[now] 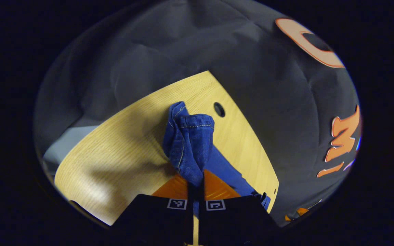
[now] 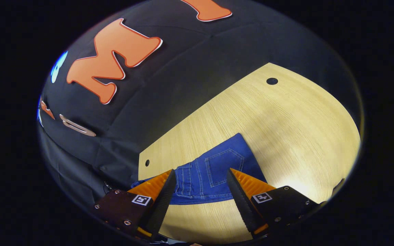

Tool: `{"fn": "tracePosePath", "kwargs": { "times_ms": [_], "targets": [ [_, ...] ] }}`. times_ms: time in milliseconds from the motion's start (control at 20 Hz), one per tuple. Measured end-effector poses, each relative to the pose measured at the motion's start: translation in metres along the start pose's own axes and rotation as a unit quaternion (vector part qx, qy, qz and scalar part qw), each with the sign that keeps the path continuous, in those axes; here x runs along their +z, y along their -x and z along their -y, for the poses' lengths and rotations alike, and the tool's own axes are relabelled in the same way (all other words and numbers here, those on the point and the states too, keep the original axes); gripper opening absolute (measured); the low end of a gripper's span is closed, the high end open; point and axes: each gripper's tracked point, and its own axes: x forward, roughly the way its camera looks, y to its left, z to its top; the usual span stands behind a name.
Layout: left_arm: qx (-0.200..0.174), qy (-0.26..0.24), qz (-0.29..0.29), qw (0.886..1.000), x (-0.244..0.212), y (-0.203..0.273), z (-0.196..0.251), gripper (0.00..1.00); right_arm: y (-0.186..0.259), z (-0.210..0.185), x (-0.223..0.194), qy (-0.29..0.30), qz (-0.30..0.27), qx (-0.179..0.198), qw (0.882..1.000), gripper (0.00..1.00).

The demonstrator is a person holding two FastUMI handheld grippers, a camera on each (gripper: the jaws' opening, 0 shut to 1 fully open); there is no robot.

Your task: Grasp the waist and the cuffs of the jeans and fold them to make the two legs overlap; first hold the waist and fold one-third of the jeans toward the cuffs, then hold the cuffs and fold the remaining one-third in the same direction to finish folding.

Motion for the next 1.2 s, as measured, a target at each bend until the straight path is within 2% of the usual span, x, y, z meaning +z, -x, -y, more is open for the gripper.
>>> {"fn": "tracePosePath", "kwargs": {
  "times_ms": [100,250,500,650,900,1200],
  "targets": [
    [-0.008,-0.042,0.019,0.999,0.004,0.021,0.018,0.06,0.002,0.002,0.004,0.005,0.002,0.002,1.0,0.92],
    [-0.027,-0.097,0.043,0.994,0.008,0.046,0.07,0.06,0.004,0.001,0.009,0.012,0.005,0.012,1.0,0.92],
    [-0.056,-0.179,0.069,0.98,-0.003,0.08,0.165,0.06,0.008,0.003,0.016,0.033,0.011,0.026,0.999,0.92],
    [-0.077,-0.228,0.072,0.968,-0.024,0.09,0.229,0.06,0.01,0.003,0.021,0.052,0.021,0.031,0.998,0.93],
    [-0.103,-0.306,0.06,0.945,-0.076,0.082,0.317,0.06,0.02,0.012,0.03,0.094,0.052,0.03,0.994,0.98],
    [-0.112,-0.362,0.037,0.925,-0.134,0.069,0.367,0.06,0.039,0.026,0.046,0.135,0.081,0.019,0.987,0.98]
  ]
}}
